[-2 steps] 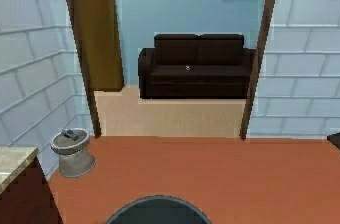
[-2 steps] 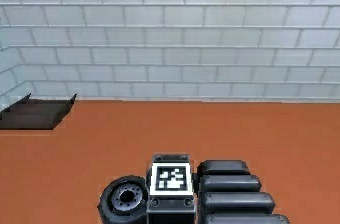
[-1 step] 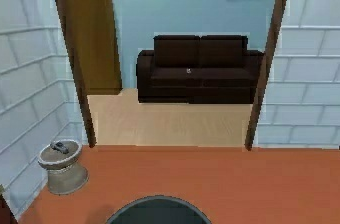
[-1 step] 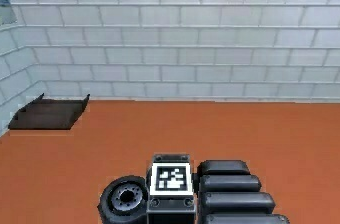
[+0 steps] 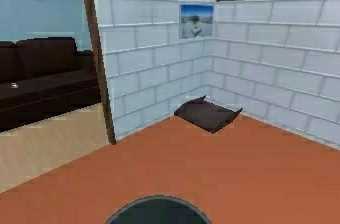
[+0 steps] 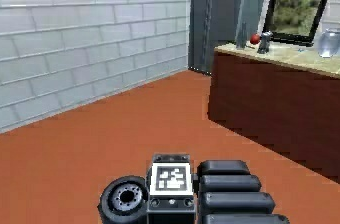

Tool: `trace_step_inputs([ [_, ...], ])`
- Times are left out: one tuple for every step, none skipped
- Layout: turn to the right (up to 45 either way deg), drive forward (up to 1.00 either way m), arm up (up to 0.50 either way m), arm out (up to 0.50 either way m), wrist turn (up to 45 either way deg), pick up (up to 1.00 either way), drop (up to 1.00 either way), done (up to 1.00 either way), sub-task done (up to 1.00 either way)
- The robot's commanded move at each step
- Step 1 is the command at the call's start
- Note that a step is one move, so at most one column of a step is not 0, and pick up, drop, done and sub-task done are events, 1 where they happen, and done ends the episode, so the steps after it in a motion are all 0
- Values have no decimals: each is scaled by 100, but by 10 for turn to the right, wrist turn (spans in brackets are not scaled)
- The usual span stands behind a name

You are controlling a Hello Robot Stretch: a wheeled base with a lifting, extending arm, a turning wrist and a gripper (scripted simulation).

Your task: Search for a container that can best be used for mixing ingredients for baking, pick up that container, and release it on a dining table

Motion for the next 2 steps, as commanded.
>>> trace_step_inputs([
  [390,0,0,0,0,0,0,0,0],
  [0,10,0,0,0,0,0,0,0],
])
